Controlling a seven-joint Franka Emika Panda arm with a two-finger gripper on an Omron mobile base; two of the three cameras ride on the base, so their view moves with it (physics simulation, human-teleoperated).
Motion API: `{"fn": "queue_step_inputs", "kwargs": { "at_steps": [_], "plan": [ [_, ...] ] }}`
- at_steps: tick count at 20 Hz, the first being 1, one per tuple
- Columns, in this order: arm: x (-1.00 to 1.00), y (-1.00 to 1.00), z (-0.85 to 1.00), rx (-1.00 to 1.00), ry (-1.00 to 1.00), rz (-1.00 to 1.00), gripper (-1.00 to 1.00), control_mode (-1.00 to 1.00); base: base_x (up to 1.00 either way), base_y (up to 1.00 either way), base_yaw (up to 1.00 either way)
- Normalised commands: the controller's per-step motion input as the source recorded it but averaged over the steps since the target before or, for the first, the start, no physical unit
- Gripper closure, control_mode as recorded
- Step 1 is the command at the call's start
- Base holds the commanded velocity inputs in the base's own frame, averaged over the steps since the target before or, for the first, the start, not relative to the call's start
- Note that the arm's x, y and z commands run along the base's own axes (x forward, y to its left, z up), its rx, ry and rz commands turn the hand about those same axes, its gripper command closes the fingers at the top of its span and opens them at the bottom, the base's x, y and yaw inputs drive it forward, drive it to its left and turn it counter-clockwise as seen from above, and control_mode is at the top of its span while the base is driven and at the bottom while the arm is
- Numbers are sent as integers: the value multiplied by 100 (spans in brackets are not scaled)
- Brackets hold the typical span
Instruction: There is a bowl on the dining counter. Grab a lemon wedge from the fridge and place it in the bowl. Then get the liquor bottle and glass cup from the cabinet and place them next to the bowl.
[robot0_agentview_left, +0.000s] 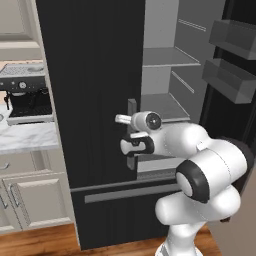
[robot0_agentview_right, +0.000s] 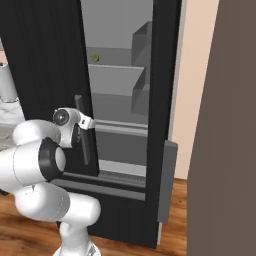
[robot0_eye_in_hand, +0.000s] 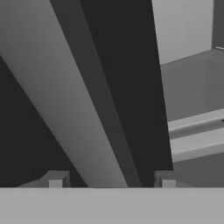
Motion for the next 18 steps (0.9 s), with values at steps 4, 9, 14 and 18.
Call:
{"fn": "queue_step_inputs", "kwargs": {
  "at_steps": [4,9,14,18],
  "plan": [
    [13,9,-1,0,0,-1,100,-100,0,0,0],
    [-42,39,6,0,0,3,100,-100,0,0,0],
    [-98,64,25,-3,0,13,100,-100,0,0,0],
    [-100,62,32,-8,2,18,100,-100,0,0,0]
  ]
}}
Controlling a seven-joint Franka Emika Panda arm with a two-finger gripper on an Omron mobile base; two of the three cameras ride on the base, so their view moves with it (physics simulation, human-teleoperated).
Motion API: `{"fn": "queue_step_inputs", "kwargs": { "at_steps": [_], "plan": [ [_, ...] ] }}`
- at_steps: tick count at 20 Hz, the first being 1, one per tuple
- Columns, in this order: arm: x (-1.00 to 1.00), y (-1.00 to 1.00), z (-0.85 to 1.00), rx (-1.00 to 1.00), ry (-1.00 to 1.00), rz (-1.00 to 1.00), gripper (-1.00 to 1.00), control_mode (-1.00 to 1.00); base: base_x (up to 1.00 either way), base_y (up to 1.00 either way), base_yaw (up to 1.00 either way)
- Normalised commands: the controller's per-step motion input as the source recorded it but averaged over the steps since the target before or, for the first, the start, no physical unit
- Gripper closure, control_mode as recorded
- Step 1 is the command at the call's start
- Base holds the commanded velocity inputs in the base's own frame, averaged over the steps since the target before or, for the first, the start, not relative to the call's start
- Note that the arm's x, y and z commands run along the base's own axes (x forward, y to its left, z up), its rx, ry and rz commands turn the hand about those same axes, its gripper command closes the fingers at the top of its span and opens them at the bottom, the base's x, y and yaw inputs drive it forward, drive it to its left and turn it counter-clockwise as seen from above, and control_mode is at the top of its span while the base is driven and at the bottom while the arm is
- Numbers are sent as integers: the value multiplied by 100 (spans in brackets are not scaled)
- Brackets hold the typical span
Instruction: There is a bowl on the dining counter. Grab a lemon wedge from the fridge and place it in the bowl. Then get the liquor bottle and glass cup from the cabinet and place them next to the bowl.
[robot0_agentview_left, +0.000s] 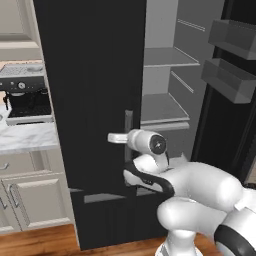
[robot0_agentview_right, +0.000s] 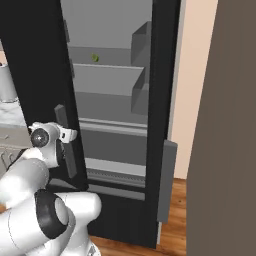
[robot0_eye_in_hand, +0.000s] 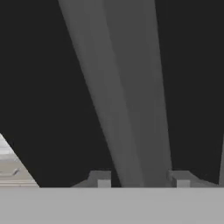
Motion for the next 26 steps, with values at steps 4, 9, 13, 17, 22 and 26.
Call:
{"fn": "queue_step_inputs", "kwargs": {
  "at_steps": [4,9,13,17,22,26],
  "plan": [
    [-100,67,37,-12,8,19,100,-100,0,0,0],
    [-100,72,33,-15,11,19,100,-100,0,0,0],
    [-100,74,30,-16,10,17,100,-100,0,0,0],
    [-100,26,44,-13,6,5,-100,-100,0,0,0],
    [-83,-58,76,1,0,-9,-100,-100,0,0,0],
    [-41,-100,96,12,1,-7,-100,-100,0,0,0]
  ]
}}
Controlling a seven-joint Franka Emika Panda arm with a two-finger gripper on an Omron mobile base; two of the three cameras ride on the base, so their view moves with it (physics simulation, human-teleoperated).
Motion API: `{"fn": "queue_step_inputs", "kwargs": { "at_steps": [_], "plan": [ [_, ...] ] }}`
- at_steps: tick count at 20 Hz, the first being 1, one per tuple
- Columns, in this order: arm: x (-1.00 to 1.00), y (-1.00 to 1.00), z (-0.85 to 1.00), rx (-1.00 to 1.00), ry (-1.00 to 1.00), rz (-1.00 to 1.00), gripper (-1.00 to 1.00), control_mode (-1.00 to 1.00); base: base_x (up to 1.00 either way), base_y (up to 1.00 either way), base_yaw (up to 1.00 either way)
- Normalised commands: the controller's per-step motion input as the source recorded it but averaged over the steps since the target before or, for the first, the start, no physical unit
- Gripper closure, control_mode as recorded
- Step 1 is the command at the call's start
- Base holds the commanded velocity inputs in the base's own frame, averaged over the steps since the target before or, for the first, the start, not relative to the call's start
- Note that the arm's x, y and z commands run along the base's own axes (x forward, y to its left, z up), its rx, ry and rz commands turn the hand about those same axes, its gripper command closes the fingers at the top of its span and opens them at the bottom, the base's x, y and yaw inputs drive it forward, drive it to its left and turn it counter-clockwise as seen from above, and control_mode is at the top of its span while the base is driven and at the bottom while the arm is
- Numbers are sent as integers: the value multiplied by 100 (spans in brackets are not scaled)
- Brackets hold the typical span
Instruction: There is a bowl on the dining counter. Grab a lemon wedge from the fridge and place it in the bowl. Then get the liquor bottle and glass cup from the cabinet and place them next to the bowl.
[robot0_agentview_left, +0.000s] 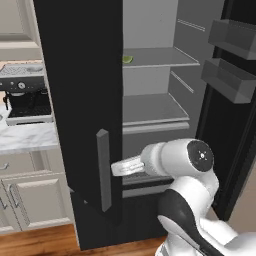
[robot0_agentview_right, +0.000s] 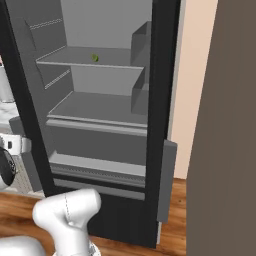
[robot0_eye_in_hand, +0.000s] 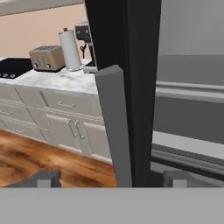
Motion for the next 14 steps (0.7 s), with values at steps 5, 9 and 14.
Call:
{"fn": "queue_step_inputs", "kwargs": {
  "at_steps": [5,9,14],
  "plan": [
    [-9,-91,100,13,0,-8,-100,-100,0,0,0],
    [17,-77,87,11,1,-10,-100,-100,0,0,0],
    [60,-42,23,10,0,-7,-100,-100,0,0,0]
  ]
}}
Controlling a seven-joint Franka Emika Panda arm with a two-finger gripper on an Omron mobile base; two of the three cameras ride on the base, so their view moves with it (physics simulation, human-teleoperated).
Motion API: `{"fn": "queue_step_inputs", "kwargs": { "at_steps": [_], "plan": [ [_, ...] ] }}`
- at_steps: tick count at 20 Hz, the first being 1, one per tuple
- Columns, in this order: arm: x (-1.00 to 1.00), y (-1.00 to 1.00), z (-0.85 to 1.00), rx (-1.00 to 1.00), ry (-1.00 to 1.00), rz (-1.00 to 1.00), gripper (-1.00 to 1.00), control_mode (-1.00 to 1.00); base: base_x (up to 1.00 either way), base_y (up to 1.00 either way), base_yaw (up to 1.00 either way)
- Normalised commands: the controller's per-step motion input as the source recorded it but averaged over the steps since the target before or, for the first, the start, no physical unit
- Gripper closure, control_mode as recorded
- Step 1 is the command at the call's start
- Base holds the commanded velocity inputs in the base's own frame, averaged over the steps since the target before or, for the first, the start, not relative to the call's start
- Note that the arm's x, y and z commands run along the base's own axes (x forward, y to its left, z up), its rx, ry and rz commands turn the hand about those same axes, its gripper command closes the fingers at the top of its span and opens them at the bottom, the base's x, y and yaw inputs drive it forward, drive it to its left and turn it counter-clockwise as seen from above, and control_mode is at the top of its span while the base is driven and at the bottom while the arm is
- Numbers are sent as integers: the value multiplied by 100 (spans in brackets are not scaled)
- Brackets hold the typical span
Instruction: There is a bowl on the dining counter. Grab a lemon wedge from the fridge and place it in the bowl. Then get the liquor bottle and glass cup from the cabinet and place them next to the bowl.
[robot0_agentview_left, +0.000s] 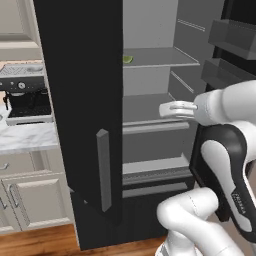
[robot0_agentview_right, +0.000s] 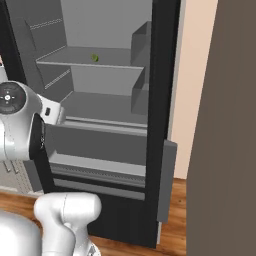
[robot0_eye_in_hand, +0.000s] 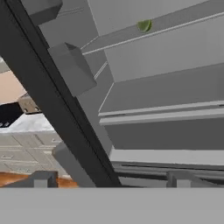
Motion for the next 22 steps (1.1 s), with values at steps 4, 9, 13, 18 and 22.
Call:
{"fn": "queue_step_inputs", "kwargs": {
  "at_steps": [4,9,13,18,22],
  "plan": [
    [61,-11,0,5,0,-9,-100,-100,0,0,0],
    [11,-4,2,6,3,-3,-100,-100,0,0,0],
    [8,0,-2,1,6,0,-100,-100,0,0,0],
    [67,9,-1,0,11,0,-100,-100,0,0,0],
    [77,1,0,1,9,0,-100,-100,0,0,0]
  ]
}}
